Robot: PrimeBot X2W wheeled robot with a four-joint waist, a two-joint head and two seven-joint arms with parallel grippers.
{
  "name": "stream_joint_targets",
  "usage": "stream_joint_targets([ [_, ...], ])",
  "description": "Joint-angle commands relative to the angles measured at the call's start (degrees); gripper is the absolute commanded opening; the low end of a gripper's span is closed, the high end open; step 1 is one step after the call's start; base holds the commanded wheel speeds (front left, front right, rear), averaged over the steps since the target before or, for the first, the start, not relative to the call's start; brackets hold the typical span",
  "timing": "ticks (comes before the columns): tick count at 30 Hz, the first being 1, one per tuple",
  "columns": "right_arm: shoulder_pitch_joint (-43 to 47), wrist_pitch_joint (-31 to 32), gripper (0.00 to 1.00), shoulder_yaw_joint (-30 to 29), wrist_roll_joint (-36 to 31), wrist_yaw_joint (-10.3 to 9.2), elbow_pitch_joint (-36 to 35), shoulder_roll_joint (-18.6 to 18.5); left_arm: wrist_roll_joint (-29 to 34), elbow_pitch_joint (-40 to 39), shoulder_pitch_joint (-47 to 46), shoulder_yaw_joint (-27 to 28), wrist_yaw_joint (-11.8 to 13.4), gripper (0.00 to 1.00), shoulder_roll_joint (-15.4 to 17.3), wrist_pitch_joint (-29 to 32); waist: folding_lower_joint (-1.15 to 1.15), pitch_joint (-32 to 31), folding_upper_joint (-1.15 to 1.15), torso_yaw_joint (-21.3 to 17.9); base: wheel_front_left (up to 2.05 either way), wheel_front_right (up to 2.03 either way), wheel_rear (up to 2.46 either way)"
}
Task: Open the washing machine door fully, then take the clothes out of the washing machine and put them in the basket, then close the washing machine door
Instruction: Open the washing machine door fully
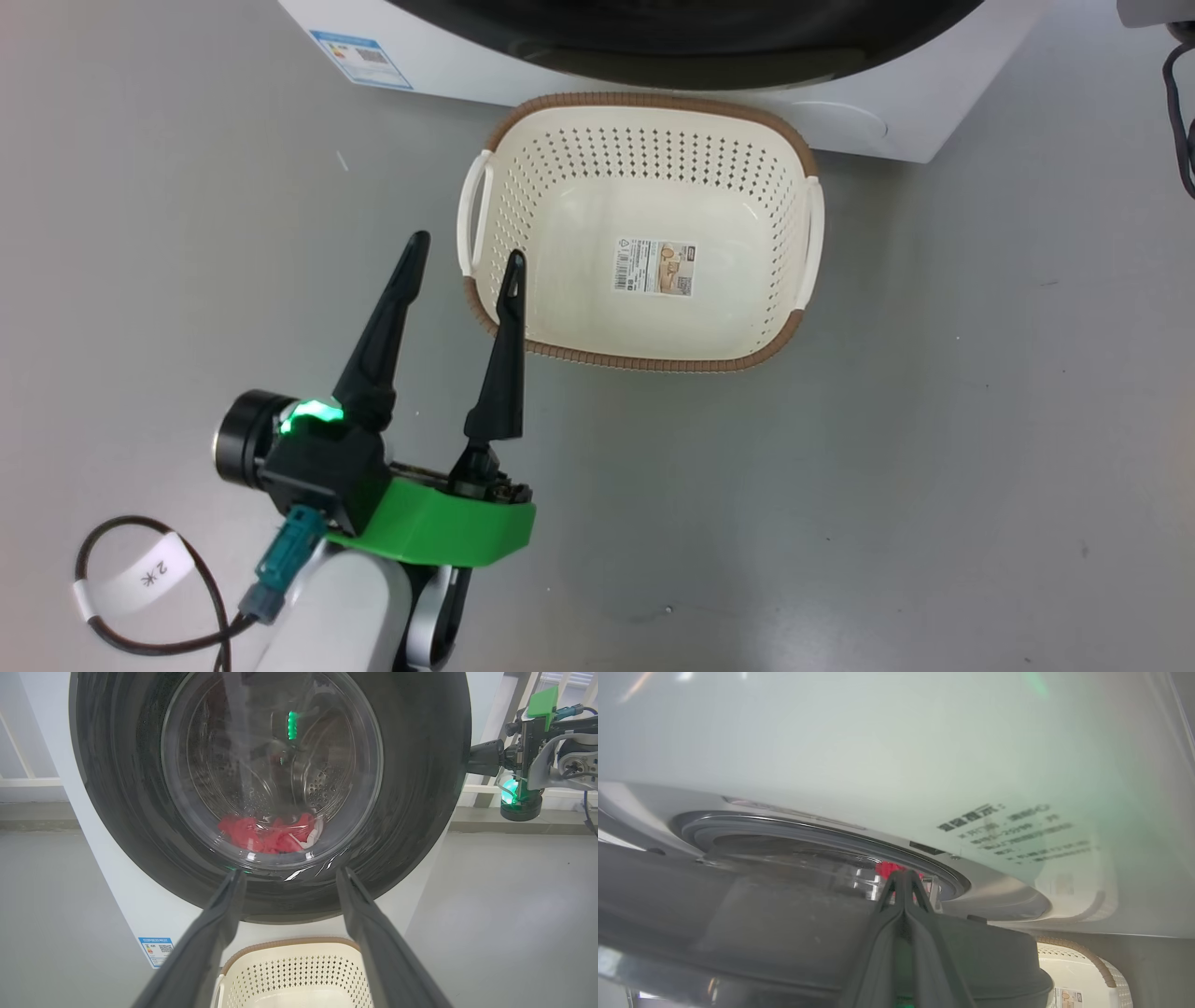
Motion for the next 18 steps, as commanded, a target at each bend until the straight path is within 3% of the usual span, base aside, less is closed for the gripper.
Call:
stream_joint_targets([
  [1,-0.7,1.6,0.0,1.0,0.9,0.31,-2.0,2.5,-0.7,-1.2,-1.2,1.5,0.3,1.0,0.9,-0.5,0.0,0.0,0.0,-0.1,0.0,0.0,0.0],
  [18,5.5,9.0,0.0,1.8,5.1,0.31,-6.9,3.1,-1.0,-0.9,-0.9,1.6,0.7,1.0,1.6,-0.6,0.0,-2.3,0.0,-1.7,0.0,0.0,0.0],
])
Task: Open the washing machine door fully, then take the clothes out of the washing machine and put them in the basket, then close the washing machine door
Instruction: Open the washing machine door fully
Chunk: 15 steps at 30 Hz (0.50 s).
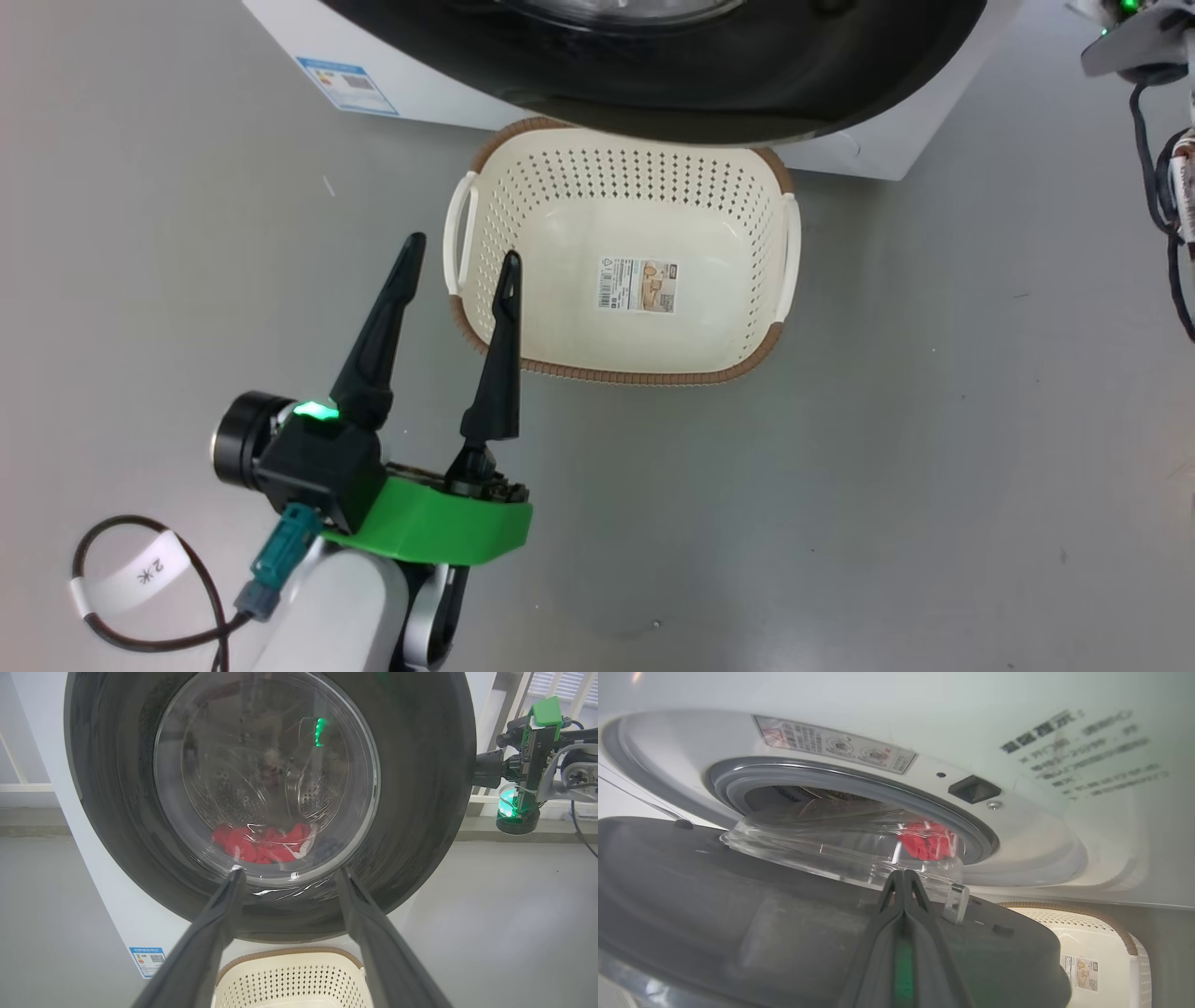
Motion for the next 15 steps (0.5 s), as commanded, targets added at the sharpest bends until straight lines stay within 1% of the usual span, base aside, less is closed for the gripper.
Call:
stream_joint_targets([
  [1,1.6,1.0,0.0,1.1,1.0,0.44,-1.9,2.3,-0.2,-1.1,-0.9,1.6,0.6,1.0,1.3,-0.6,0.0,-0.6,0.0,-0.3,0.0,0.0,0.0],
  [15,7.0,3.3,0.0,1.7,2.9,0.44,-5.1,4.0,-0.5,-1.2,0.1,1.8,1.4,1.0,2.6,0.1,0.0,-3.8,0.0,-1.6,0.0,0.0,0.0],
])
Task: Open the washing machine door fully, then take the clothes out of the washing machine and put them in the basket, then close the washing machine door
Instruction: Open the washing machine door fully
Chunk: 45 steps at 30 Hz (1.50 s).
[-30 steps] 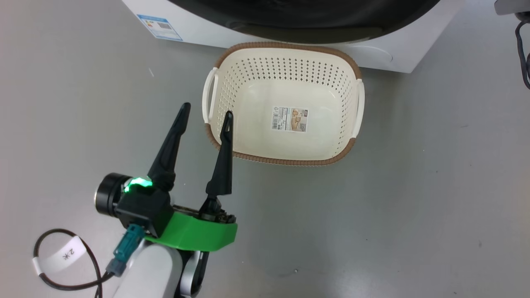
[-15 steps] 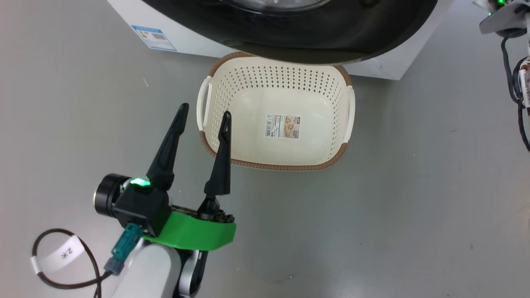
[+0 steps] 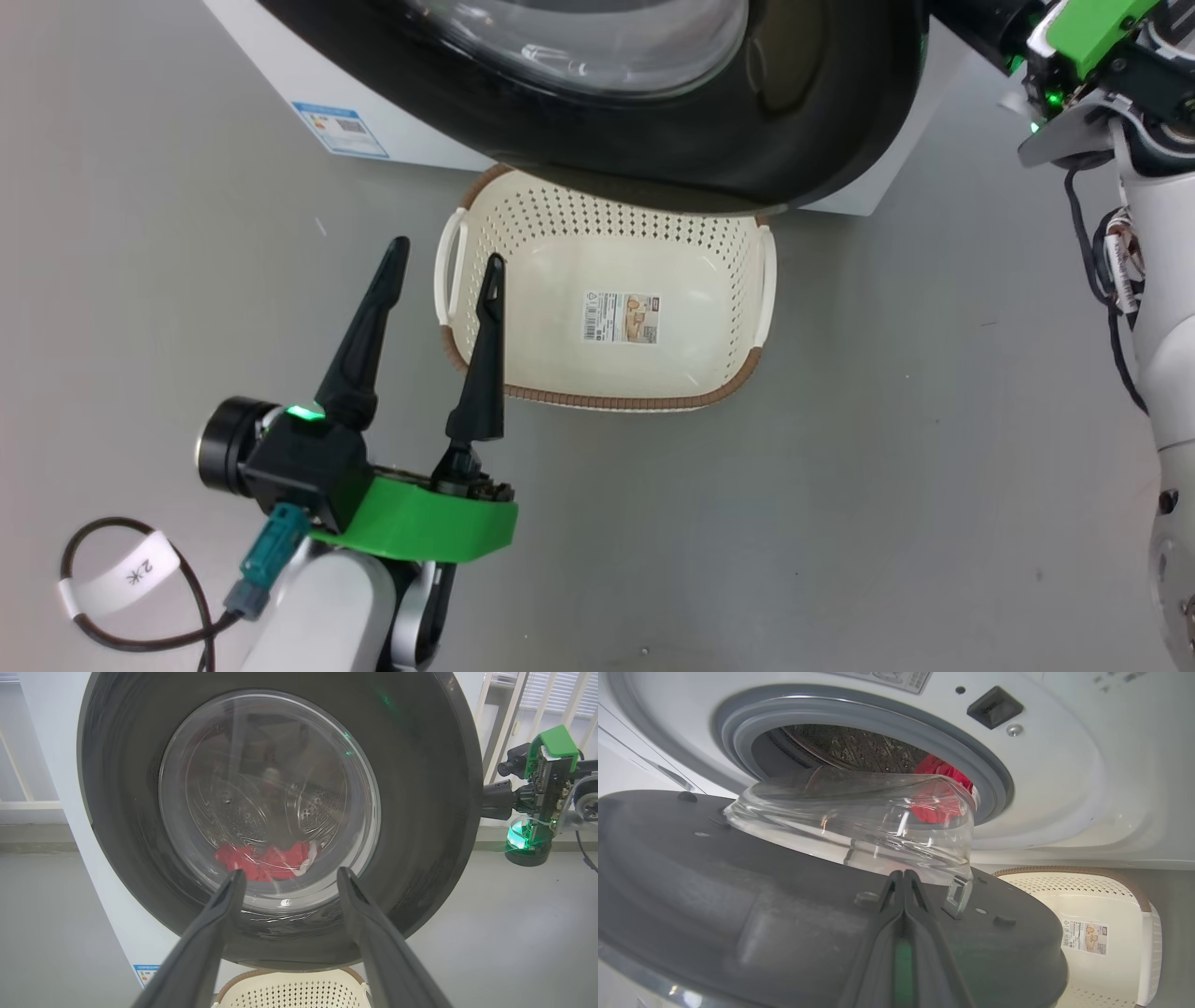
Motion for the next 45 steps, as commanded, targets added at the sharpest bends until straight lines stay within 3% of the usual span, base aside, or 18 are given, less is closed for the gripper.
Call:
stream_joint_targets([
  [1,0.8,0.6,0.0,0.9,0.7,0.45,-2.4,2.3,0.0,-1.5,0.2,1.7,0.5,1.0,1.5,0.1,0.0,-0.8,0.0,-0.4,0.0,0.0,0.0],
  [23,10.8,3.5,0.0,3.0,2.8,0.45,-7.9,4.8,-0.7,-2.8,2.3,1.7,1.9,1.0,3.0,1.6,0.0,-7.3,0.0,-2.7,0.0,0.0,0.0],
  [45,17.1,5.6,0.0,7.4,6.5,0.45,-12.4,5.6,-1.7,-3.9,5.2,1.9,3.5,1.0,4.0,2.6,0.0,-11.7,0.0,-1.5,0.0,0.0,0.0],
])
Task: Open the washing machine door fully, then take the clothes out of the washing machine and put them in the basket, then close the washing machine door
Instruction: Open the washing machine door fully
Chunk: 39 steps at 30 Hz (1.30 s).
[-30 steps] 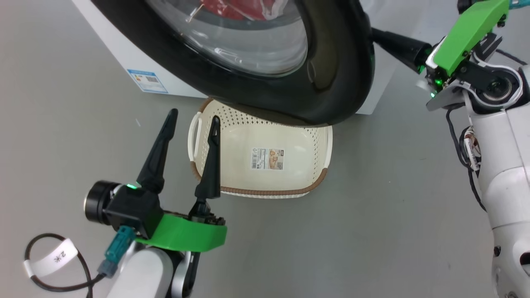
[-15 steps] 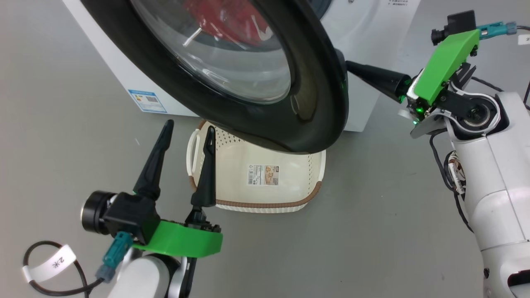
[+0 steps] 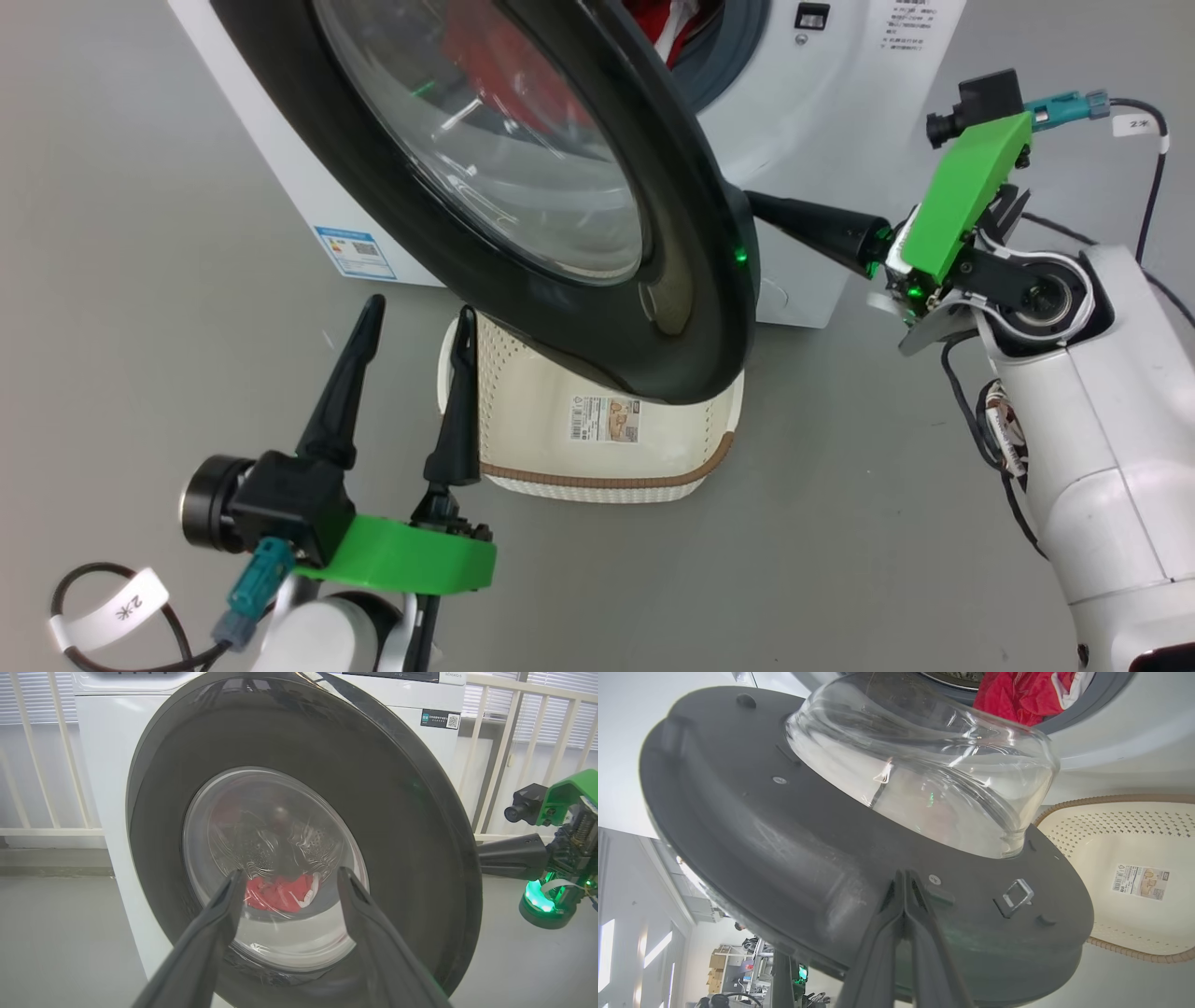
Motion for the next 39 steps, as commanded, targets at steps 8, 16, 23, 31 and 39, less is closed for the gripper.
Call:
stream_joint_targets([
  [8,2.1,0.3,0.0,3.7,2.5,0.44,-3.3,1.5,-0.5,-2.2,0.7,1.9,1.0,1.0,1.6,0.3,0.0,-0.7,0.0,1.2,0.0,0.0,0.0],
  [16,4.3,1.0,0.0,5.4,3.7,0.44,-4.8,1.5,-1.0,-1.9,1.4,1.9,1.3,1.0,1.8,0.4,0.0,-2.1,0.0,2.5,0.0,0.0,0.0],
  [23,7.3,1.7,0.0,7.0,5.0,0.44,-6.8,1.5,-1.3,-2.0,2.8,1.7,1.9,1.0,2.3,1.1,0.0,-3.9,0.0,4.1,0.0,0.0,0.0],
  [31,9.3,1.6,0.0,9.0,6.2,0.44,-8.0,1.5,-1.6,-2.5,3.9,1.4,2.4,1.0,2.5,1.8,0.0,-4.8,0.0,6.1,0.0,0.0,0.0],
  [39,9.9,1.2,0.0,10.6,7.5,0.44,-7.7,1.5,-1.9,-2.5,4.5,1.2,2.6,1.0,2.7,1.9,0.0,-5.6,0.0,8.3,0.0,0.0,0.0],
])
